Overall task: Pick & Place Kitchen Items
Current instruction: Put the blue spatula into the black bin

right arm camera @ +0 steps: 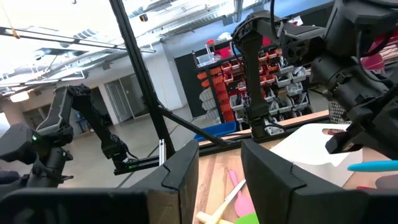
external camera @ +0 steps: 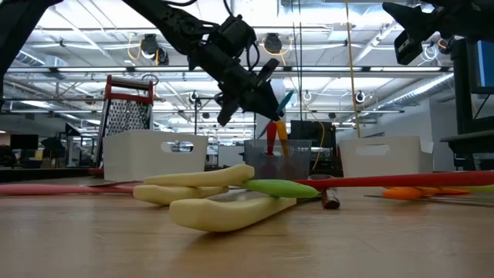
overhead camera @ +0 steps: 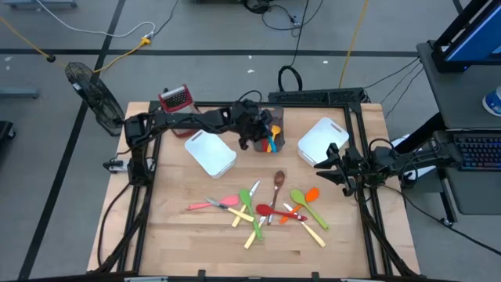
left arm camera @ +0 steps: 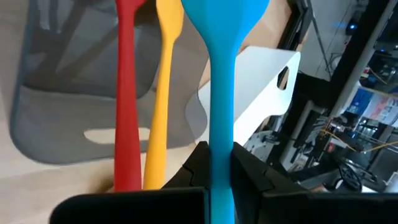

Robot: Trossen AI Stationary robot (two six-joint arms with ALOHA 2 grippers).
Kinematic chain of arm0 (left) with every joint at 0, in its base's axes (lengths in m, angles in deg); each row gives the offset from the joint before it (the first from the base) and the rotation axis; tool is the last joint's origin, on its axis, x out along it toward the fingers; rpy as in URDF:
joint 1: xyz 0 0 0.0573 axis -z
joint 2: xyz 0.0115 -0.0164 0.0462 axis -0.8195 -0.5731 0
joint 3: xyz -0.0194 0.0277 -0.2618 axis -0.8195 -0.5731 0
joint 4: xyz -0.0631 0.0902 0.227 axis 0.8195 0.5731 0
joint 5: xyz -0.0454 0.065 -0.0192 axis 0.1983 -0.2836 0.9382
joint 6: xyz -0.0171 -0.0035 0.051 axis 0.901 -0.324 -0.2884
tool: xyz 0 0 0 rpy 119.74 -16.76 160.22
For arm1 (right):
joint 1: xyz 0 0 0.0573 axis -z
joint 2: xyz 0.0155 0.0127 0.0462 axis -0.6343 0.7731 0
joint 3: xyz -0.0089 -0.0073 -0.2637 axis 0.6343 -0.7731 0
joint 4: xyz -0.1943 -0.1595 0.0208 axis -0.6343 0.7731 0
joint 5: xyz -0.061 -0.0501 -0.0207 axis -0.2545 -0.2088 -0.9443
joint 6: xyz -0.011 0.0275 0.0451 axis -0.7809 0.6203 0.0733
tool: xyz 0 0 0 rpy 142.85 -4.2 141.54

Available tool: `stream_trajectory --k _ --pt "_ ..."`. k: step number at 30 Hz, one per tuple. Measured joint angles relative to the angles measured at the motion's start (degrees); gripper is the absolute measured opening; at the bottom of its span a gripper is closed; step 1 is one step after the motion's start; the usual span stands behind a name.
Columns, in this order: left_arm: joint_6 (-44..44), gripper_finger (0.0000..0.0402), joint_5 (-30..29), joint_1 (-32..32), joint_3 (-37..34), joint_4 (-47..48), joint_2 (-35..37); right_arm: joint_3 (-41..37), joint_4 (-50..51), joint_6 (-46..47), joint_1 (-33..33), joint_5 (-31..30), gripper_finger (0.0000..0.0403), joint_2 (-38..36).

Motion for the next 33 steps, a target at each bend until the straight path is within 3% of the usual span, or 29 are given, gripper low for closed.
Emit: stream_trajectory --k 9,22,33 --pt "-0.8 0.0021 2.1 0.7 0.0 3.5 -0.4 0.0 0.0 0.0 0.0 0.0 0.0114 0.0" --pt "-0.6 0.0024 -0.2 -0.7 0.0 3.6 -0.4 0.0 0.0 0.0 0.0 0.0 0.0114 0.0" --pt "-0.9 0.0097 -1.4 -1.5 0.0 3.5 -0.4 0.0 0.0 0.0 0.0 0.0 0.0114 0.0"
